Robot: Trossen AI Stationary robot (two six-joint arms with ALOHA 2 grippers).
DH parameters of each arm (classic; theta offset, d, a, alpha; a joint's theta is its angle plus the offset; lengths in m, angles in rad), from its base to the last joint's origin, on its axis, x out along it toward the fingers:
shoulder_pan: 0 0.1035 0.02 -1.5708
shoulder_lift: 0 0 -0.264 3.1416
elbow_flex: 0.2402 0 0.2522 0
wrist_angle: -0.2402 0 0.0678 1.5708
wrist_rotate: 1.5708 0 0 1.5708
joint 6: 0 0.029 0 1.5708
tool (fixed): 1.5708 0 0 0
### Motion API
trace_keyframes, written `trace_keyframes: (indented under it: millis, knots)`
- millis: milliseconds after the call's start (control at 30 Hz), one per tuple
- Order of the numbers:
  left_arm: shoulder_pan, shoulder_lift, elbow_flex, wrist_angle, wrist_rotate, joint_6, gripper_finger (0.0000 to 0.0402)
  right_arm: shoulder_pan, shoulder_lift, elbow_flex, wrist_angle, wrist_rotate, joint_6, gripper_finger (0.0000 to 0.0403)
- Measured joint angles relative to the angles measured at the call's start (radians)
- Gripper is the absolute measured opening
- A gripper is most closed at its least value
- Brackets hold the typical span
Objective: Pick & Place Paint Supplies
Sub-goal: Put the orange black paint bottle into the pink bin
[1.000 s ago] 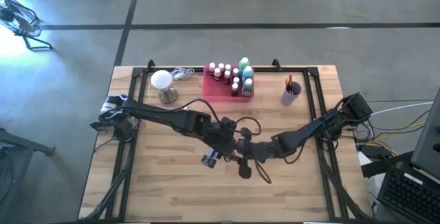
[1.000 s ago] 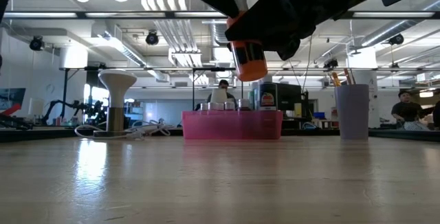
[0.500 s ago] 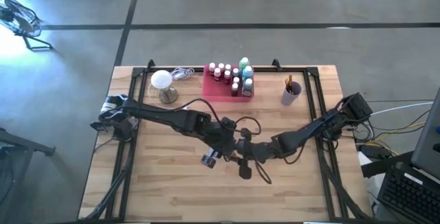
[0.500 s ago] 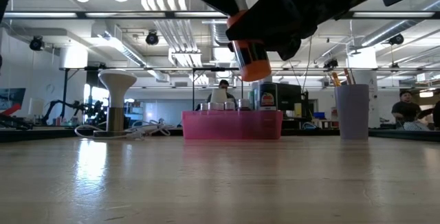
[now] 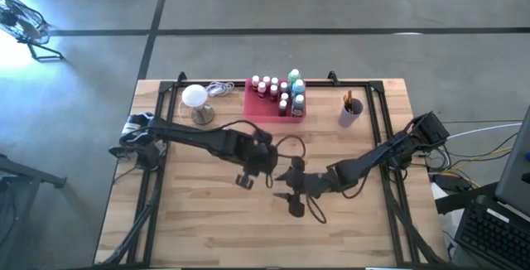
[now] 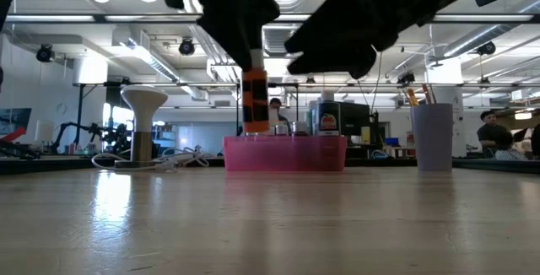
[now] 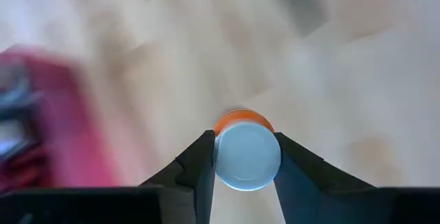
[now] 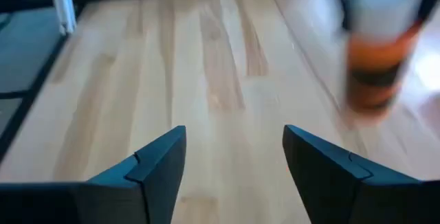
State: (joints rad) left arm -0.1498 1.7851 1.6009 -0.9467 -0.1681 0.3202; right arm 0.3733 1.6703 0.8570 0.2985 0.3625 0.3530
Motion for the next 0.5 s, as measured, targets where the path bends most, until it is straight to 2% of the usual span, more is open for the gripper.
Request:
trace_keyframes:
  millis: [100, 267, 500]
  knots:
    - [0.032, -0.002, 0.0, -0.031, -0.099, -0.009, 0.0123, -0.004, 0.0, 0.0, -0.06, -0.001, 0.048, 0.0245]
    - [0.127, -0.002, 0.0, -0.022, -0.07, -0.012, 0.0123, -0.011, 0.0, 0.0, -0.169, 0.046, 0.147, 0.0255]
    - [0.264, -0.006, 0.023, -0.004, -0.06, -0.007, 0.0123, -0.013, -0.001, 0.0, -0.295, 0.166, 0.229, 0.0251]
